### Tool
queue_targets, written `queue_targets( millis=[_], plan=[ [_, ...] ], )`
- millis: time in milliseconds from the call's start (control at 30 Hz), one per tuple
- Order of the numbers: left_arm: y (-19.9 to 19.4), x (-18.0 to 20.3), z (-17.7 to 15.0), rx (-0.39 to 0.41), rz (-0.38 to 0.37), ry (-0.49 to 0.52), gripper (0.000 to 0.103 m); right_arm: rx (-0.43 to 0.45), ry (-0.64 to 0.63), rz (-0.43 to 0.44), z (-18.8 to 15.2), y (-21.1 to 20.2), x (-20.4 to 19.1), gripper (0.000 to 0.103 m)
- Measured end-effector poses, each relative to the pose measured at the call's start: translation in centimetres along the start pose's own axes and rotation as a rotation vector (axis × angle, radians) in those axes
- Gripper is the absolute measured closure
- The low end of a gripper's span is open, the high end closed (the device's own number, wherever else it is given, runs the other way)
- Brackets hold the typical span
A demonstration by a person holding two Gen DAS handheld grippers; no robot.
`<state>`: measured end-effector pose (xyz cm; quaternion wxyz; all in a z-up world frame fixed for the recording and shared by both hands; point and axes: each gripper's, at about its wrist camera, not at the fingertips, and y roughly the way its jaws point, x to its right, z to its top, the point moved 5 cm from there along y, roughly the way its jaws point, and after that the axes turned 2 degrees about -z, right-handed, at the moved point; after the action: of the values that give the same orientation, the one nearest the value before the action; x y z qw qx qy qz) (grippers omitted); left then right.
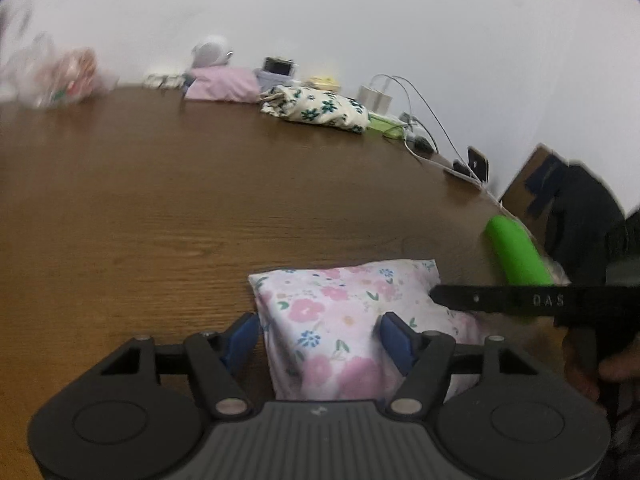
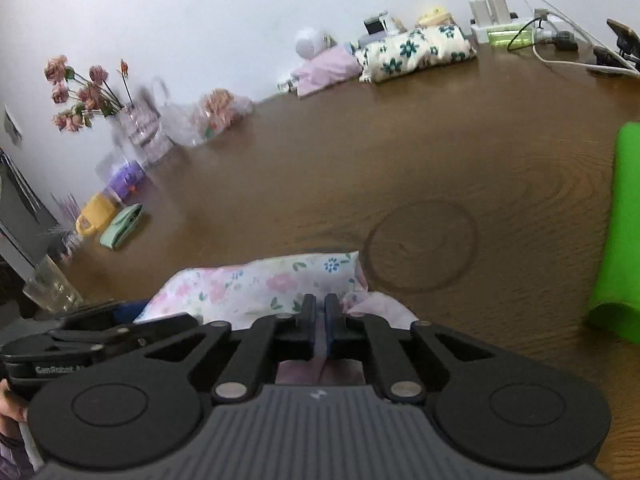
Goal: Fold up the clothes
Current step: 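Lift the folded dress with both grippers and carry it toward the clothes stack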
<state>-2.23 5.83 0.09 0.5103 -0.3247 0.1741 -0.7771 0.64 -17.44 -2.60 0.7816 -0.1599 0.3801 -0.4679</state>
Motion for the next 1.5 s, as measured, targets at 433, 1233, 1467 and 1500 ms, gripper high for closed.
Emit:
queue_targets(
  millis=[433, 1233, 1467, 1500],
  plan=[
    [0.5, -0.9, -0.5, -0.051, -0.059, -0.118, 0.047, -0.077, 0.023, 0.054, -0.3, 0.2, 0.0, 0.069],
    [0.9, -0.4, 8.9, 0.022, -0.216, -0.126, 0.085, -0.067, 0.071, 0.194, 7.6, -0.5, -0.9, 0.088],
    [4.1, 2.3, 22.5, 0.123, -0.290, -0.062, 0.085, 0.028, 0.025, 0.201, 22.6, -2.6, -0.6, 0.088],
    [5.2, 2.5, 24.6, 0.126, -0.297, -0.061, 0.085, 0.037, 0.020, 0.191, 24.8, -2.5, -0.3, 0.088]
  ],
)
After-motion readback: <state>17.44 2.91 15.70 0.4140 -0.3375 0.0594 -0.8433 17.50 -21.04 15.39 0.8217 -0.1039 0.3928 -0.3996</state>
